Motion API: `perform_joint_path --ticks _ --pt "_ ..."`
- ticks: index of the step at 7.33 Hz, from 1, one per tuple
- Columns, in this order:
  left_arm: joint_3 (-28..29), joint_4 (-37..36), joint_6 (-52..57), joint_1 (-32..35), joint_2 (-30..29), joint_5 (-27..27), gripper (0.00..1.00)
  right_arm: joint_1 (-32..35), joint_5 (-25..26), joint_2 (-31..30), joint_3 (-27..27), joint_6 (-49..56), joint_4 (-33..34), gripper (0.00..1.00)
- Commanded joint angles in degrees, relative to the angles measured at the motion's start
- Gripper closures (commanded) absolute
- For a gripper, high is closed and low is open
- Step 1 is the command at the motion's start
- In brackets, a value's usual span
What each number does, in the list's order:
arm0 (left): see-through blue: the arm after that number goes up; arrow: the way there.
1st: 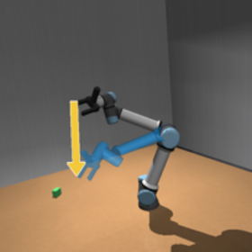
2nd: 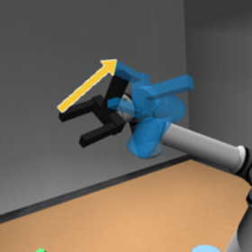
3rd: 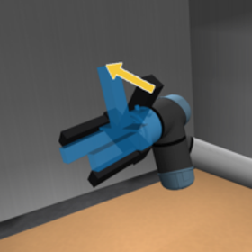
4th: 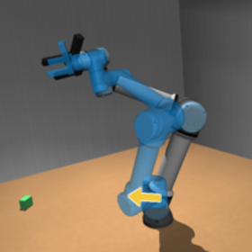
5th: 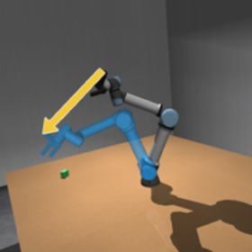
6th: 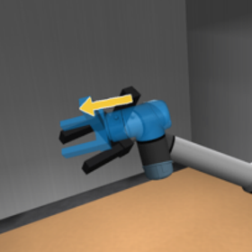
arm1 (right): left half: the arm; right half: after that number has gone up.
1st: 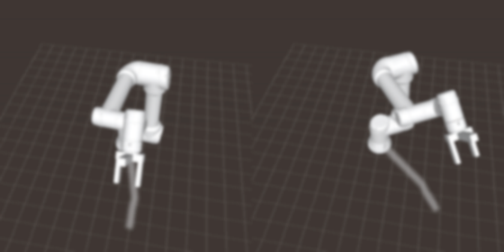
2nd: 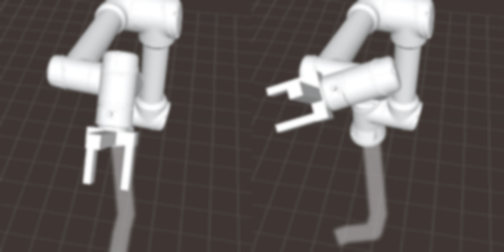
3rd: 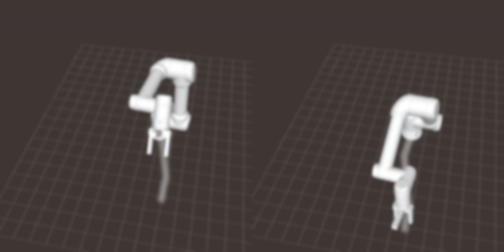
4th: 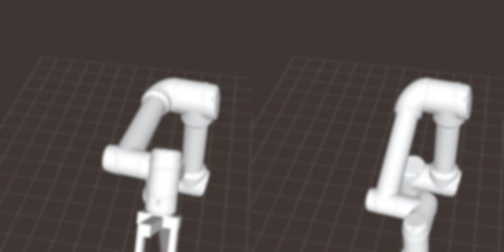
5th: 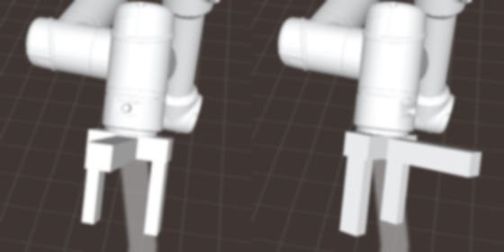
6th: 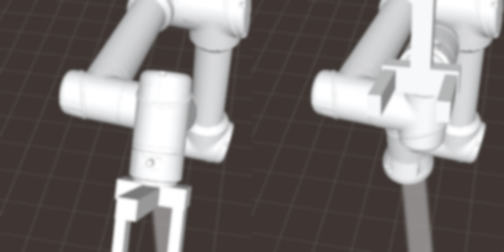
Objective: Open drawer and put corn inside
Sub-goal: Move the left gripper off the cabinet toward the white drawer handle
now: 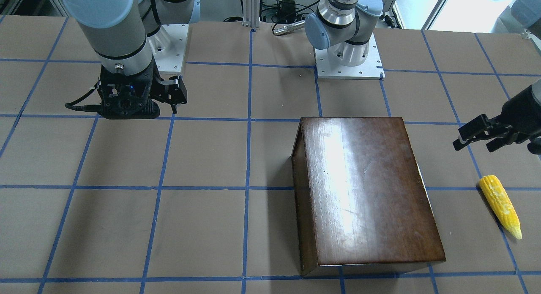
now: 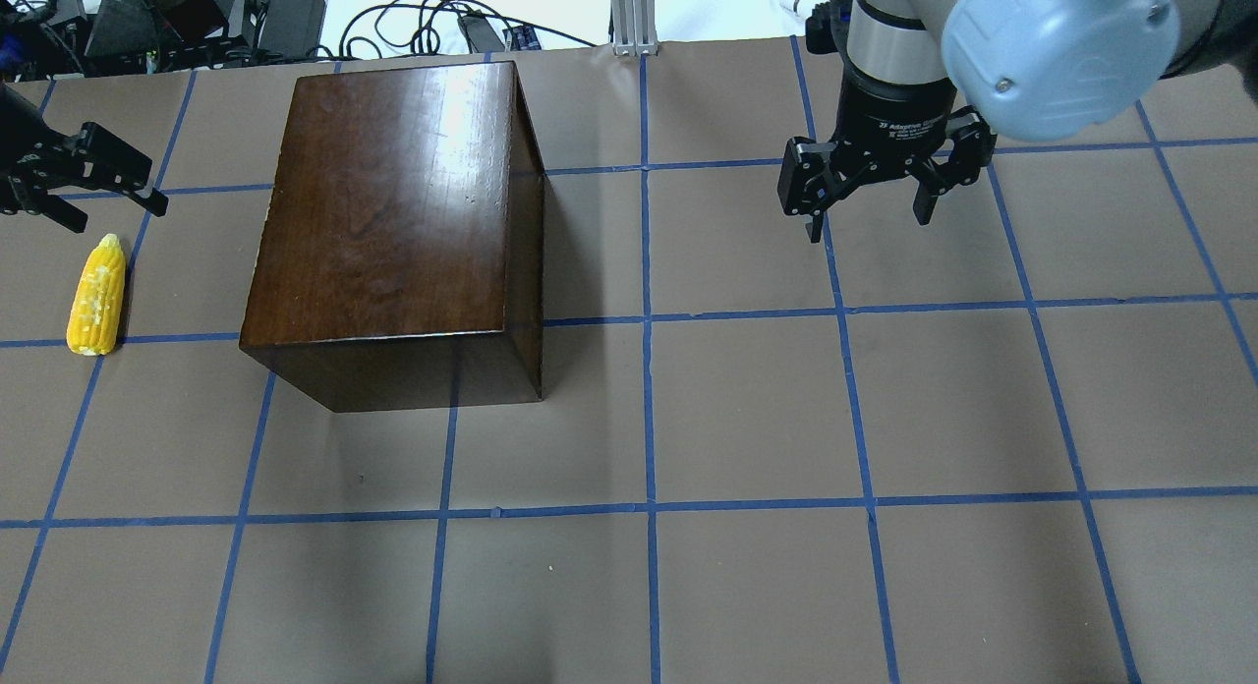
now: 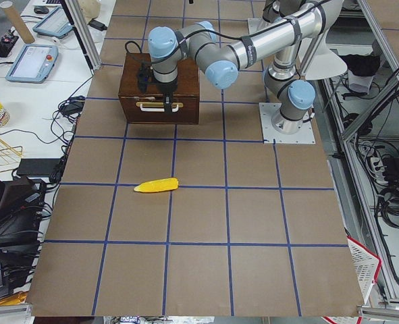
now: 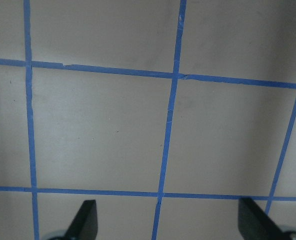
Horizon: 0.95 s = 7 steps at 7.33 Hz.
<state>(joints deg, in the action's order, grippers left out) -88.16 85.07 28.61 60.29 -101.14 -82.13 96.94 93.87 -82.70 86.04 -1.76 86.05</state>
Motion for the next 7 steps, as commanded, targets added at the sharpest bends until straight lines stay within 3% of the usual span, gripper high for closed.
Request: perform_joint_path --ticks 1,2,4,7 --pt "-0.2 -5.8 6.8 -0.3 -4.0 0.6 0.0 0.0 0.0 0.0 0.0 0.0 0.0 0.0" --pt "-0.3 -7.4 7.1 -0.3 -5.5 4.3 0.0 0.0 0.0 0.0 0.0 0.0 0.0 0.0" --pt "-1.5 -8.2 7.4 -0.3 -7.7 5.8 0.0 0.0 0.0 0.0 0.0 0.0 0.0 0.0" --pt "-2.2 -8.5 7.4 -0.3 -9.7 12.6 0.0 0.0 0.0 0.0 0.0 0.0 0.0 0.0"
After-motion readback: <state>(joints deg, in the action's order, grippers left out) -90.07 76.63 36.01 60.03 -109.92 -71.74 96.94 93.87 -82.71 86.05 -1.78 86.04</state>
